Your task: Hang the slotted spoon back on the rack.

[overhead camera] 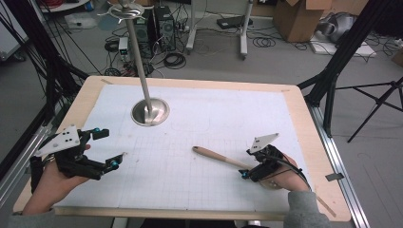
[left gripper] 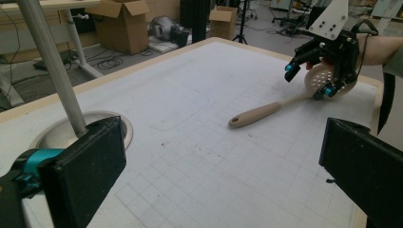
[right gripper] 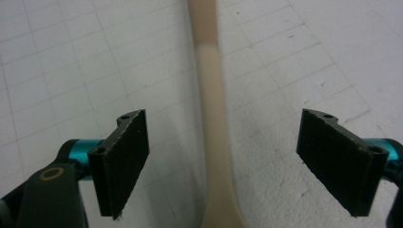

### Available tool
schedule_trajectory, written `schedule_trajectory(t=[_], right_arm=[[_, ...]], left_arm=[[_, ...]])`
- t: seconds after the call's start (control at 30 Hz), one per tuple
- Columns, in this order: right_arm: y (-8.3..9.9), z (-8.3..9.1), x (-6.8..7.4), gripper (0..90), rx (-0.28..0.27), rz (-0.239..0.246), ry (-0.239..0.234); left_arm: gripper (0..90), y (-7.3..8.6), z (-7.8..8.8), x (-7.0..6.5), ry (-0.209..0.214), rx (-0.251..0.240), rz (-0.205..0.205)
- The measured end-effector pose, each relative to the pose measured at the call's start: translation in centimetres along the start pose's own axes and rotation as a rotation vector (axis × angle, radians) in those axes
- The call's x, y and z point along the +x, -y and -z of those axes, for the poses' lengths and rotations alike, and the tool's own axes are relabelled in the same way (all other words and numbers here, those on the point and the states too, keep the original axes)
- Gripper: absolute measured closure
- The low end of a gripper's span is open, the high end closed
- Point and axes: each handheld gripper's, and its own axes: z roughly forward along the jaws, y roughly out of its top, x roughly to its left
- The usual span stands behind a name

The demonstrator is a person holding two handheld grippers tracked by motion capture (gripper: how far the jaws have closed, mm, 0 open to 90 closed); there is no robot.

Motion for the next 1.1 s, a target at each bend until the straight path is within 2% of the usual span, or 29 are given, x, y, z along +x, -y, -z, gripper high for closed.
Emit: schedule_trajectory(t=[0.23, 0.43, 0.53, 1.1], right_arm=[[-0.1, -0.4, 0.1, 24.3, 0.018, 0.025, -0.014], [-0.1, -0.7, 0.0, 33.6, 0.035, 0.03, -0.062], [-0.2, -0.8, -0.1, 34.9, 0.04, 0.016, -0.058], [-0.2, -1.2, -0.2, 50.6, 0.076, 0.035, -0.039]], left_arm=[[2.0, 0.0, 0.2, 0.1, -0.005, 0.002, -0.002], [2.0, 0.1, 0.3, 0.1, -0.005, 0.0, 0.001], [2.0, 0.0, 0.4, 0.0, -0.005, 0.002, 0.0], [2.1, 0.2, 0.4, 0.1, -0.01, 0.008, -0.001]])
